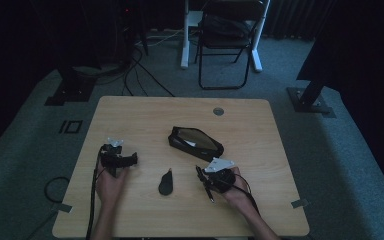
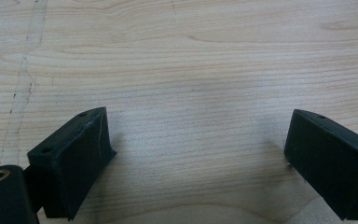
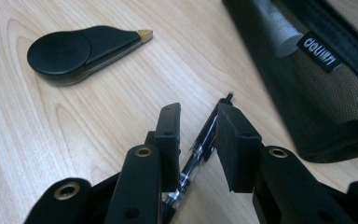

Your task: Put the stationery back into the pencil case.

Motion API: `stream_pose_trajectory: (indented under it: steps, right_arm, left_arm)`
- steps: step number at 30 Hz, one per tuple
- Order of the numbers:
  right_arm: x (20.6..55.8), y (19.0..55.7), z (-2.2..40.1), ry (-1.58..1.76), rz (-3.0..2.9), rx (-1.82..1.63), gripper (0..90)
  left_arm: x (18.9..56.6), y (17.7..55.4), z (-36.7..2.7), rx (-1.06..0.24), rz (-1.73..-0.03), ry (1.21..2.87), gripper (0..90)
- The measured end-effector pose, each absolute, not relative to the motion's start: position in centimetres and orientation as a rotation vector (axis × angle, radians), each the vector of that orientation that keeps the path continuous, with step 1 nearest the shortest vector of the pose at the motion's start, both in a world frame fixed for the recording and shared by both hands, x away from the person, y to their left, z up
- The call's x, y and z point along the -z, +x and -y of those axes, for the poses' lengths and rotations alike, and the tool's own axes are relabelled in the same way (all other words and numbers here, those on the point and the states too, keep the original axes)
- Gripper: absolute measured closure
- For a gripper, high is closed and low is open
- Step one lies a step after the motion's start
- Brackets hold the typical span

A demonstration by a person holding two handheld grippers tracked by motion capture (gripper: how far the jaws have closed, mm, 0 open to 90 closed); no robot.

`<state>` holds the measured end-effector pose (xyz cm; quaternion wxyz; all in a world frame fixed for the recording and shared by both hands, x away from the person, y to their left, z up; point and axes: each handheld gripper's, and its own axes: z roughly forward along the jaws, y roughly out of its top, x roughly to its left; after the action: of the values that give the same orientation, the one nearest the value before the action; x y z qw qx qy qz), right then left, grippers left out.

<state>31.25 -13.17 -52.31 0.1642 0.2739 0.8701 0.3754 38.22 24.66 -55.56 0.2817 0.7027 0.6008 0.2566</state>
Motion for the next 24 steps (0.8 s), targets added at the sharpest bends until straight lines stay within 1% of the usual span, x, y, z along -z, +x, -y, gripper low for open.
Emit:
stream_pose_trajectory:
  steps: [12, 24]
  right_arm:
    - [53.7, 30.6, 13.7, 0.806, -2.524, -1.017, 76.3]
    - [54.5, 31.1, 13.5, 0.810, -2.541, -0.968, 78.9]
  left_arm:
    - [55.6, 38.2, -24.7, -0.687, -1.610, 1.883, 7.2]
    - [55.6, 38.2, -24.7, -0.687, -1.610, 1.883, 7.2]
